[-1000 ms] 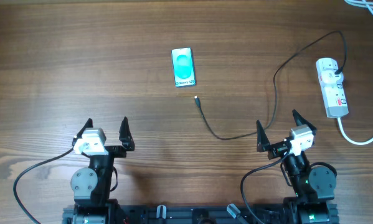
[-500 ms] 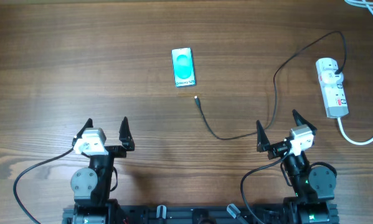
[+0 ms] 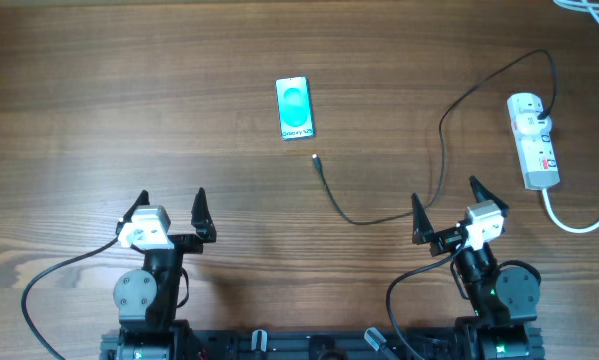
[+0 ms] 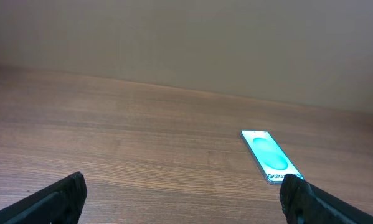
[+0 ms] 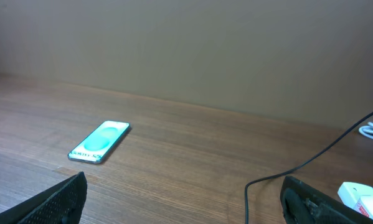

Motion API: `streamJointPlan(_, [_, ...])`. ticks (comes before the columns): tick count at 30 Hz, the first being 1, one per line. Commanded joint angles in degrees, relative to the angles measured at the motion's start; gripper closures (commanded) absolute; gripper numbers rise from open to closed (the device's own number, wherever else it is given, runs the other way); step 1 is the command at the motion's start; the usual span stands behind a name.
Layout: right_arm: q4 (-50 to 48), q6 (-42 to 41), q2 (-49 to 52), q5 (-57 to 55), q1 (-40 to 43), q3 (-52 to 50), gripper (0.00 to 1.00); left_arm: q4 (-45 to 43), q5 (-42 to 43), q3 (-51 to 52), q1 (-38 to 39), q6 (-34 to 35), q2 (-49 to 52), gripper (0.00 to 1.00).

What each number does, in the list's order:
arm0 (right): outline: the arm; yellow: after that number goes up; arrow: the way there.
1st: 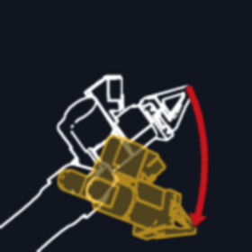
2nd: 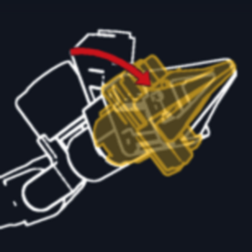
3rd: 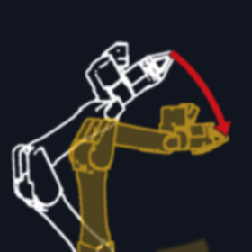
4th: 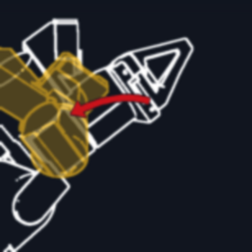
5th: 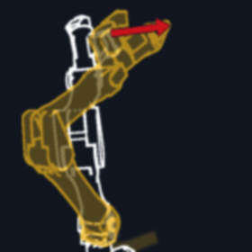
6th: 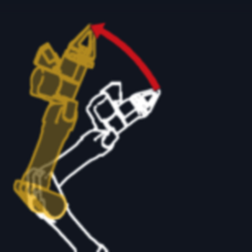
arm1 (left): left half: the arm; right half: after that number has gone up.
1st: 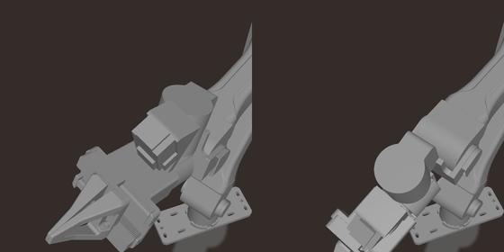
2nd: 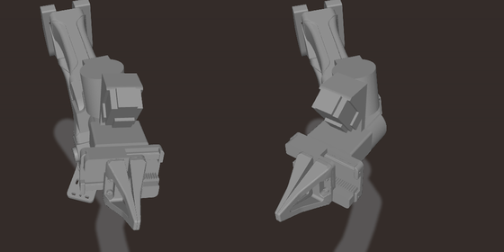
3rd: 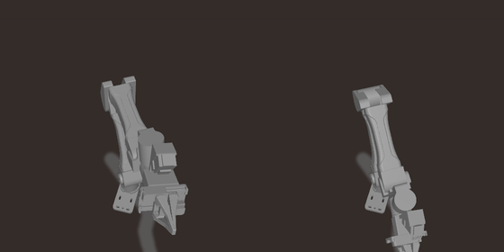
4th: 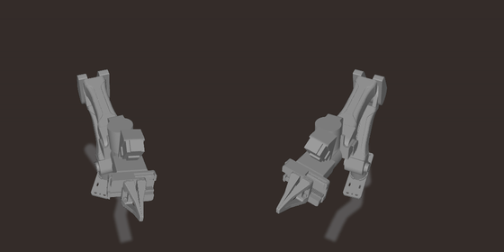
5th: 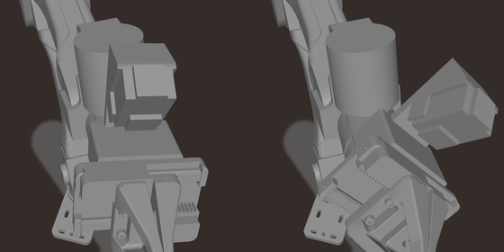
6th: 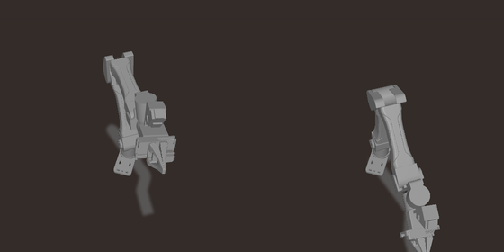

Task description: Plug charger to phone and switch on socket

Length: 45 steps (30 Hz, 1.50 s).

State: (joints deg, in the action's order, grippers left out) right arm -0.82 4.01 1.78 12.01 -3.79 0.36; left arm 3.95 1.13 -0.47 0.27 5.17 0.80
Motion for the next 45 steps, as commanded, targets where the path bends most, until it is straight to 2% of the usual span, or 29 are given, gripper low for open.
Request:
streamJointPlan(1, [-0.11, 0.42, 0.26, 0.52, 0.28, -0.07, 0.00, 0.39, -0.57, 0.15, 0.22, -0.90, -0.04, 0.00])
streamJointPlan(19, [-0.13, 0.39, 0.26, 0.52, 0.28, -0.07, 0.01, -1.60, -0.57, 0.15, 0.22, -0.85, -0.04, 0.00])
streamJointPlan(22, [-0.13, 0.42, 0.26, 0.52, 0.28, -0.07, 0.00, -6.43, 1.16, 0.13, 0.22, 5.62, -0.04, 0.00])
streamJointPlan(24, [-0.13, 0.42, 0.26, 0.52, 0.28, -0.07, 0.00, -8.87, 5.79, -0.42, 0.22, 8.07, -0.04, 0.00])
streamJointPlan(28, [-0.13, 0.42, 0.26, 0.52, 0.28, -0.07, 0.00, -7.41, 11.91, -5.03, 0.22, 18.14, -0.02, 0.00])
streamJointPlan(32, [-0.11, 0.42, 0.26, 0.52, 0.28, -0.07, 0.00, -0.83, 12.41, -13.49, 0.22, 21.03, 1.57, 0.00])
streamJointPlan(35, [-0.13, 0.42, 0.26, 0.52, 0.28, -0.07, 0.00, 7.74, 12.39, -25.27, 0.20, 20.44, 7.13, 0.00])
streamJointPlan(39, [-0.13, 0.39, 0.26, 0.52, 0.28, -0.07, 0.00, 21.55, 14.34, -43.82, 0.22, 13.49, 20.59, 0.00])
streamJointPlan(42, [-0.11, 0.42, 0.26, 0.52, 0.28, -0.07, 0.00, 38.64, 14.51, -64.59, 0.22, 7.87, 38.01, 0.00])
streamJointPlan(45, [-0.13, 0.42, 0.26, 0.52, 0.28, -0.07, 0.00, 53.81, 14.53, -81.81, 0.22, 6.99, 53.07, 0.00])
